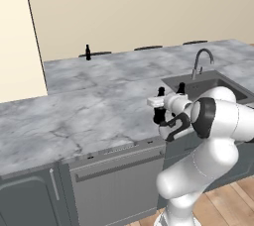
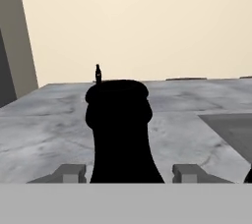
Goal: Place the large bottle from the dining counter next to the other large bottle outside the sink, and place the small bottle from the dining counter next to the other small bottle inside the sink.
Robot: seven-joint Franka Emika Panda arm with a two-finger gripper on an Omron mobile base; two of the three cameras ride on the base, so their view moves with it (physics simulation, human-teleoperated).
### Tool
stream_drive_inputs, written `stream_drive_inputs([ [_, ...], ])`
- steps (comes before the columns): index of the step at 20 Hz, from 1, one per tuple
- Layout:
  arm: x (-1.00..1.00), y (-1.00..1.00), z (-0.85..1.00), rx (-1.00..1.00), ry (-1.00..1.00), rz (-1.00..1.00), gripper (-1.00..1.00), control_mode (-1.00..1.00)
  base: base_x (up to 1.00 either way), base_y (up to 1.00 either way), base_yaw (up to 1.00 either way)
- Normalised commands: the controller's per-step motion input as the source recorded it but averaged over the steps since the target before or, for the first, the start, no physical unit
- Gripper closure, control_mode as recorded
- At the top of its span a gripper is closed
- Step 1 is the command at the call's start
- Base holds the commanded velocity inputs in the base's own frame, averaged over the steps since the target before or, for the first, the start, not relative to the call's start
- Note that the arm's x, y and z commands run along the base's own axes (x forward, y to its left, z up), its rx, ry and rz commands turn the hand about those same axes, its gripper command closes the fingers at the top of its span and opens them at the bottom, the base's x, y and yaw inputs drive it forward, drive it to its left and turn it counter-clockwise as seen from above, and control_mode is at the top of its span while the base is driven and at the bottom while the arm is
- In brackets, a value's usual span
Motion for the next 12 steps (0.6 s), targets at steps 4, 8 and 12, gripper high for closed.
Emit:
stream_drive_inputs([
  [4, -0.37, -0.22, 0.00, 0.02, 0.00, 0.00, -1.00, -1.00, 0.00, 0.00, 0.00],
  [8, -0.55, -0.24, 0.00, 0.01, 0.00, 0.00, -1.00, -1.00, 0.00, 0.00, 0.00],
  [12, -0.44, -0.06, 0.04, 0.00, 0.05, -0.04, -1.00, -1.00, 0.00, 0.00, 0.00],
])
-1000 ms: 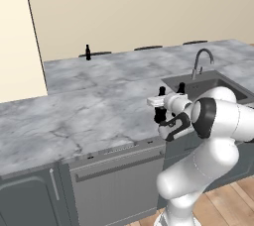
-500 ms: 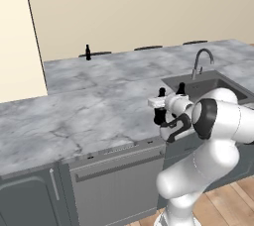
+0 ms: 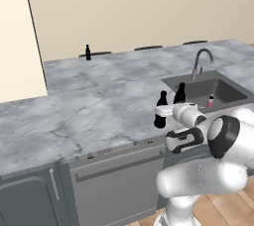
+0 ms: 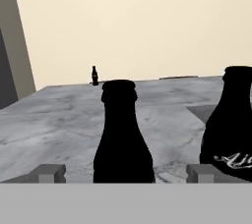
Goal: Place the large bottle from the dining counter next to the other large bottle outside the sink, and place the small bottle from the dining counter next to the other small bottle inside the sink.
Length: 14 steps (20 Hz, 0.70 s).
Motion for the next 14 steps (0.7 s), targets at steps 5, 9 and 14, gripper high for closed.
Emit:
stream_drive_inputs([
  [5, -0.36, -0.01, 0.18, 0.00, 0.16, -0.10, -1.00, -1.00, 0.00, 0.00, 0.00],
  [9, -0.19, 0.00, 0.42, 0.00, 0.36, -0.16, -1.00, -1.00, 0.00, 0.00, 0.00],
  [14, -0.23, -0.07, 0.12, 0.00, 0.48, -0.16, -1.00, -1.00, 0.00, 0.00, 0.00],
])
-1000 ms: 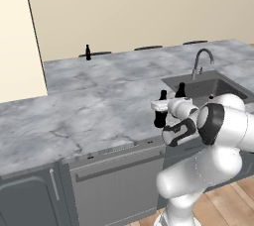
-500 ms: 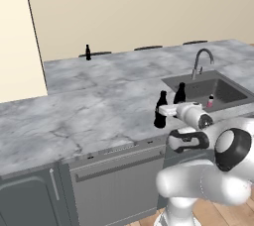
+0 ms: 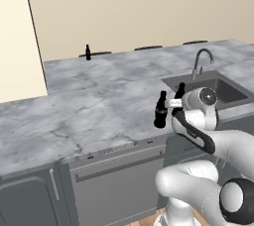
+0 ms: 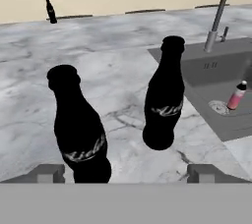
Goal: Place the large bottle from the dining counter next to the other large bottle outside the sink, and place the small bottle from the dining counter next to the other small bottle inside the sink.
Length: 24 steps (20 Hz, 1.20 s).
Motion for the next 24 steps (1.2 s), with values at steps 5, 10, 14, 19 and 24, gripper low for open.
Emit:
stream_drive_inputs([
  [5, -0.42, -0.14, -0.08, -0.06, 0.46, -0.11, -1.00, -1.00, 0.00, 0.00, 0.00],
  [10, -0.91, -0.22, -0.35, -0.09, 0.16, 0.02, -1.00, -1.00, 0.00, 0.00, 0.00],
  [14, -0.69, 0.00, -0.25, -0.07, -0.16, 0.19, -1.00, -1.00, 0.00, 0.00, 0.00],
  [19, -0.31, 0.00, -0.08, -0.04, -0.11, 0.08, -1.00, -1.00, 0.00, 0.00, 0.00],
  [24, -0.10, 0.00, -0.05, -0.01, 0.00, 0.01, -1.00, 1.00, -0.75, -0.20, 0.01],
])
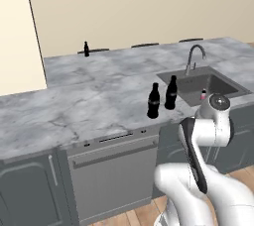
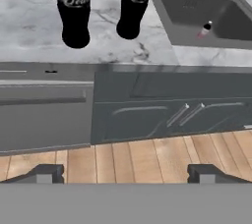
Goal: Place the large bottle from the dining counter next to the other large bottle outside the sink, and place the small bottle from the dining counter next to the other small bottle inside the sink.
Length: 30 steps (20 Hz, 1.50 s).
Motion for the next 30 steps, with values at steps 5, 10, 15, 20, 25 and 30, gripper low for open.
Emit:
stream_drive_inputs([
  [5, 0.00, 0.00, 0.00, 0.00, 0.00, 0.00, -1.00, 1.00, -0.21, -0.54, 0.00],
  [10, 0.00, 0.00, 0.00, 0.00, 0.00, 0.00, -1.00, 1.00, 0.22, -0.94, 0.00],
  [15, 0.00, 0.00, 0.00, 0.00, 0.00, 0.00, -1.00, 1.00, 0.28, -1.00, 0.00],
  [20, 0.00, 0.00, 0.00, 0.00, 0.00, 0.00, -1.00, 1.00, 0.24, -1.00, 0.00],
  [25, 0.00, 0.00, 0.00, 0.00, 0.00, 0.00, -1.00, 1.00, 0.18, -1.00, 0.00],
  [30, 0.00, 0.00, 0.00, 0.00, 0.00, 0.00, -1.00, 1.00, 0.11, -1.00, 0.00],
])
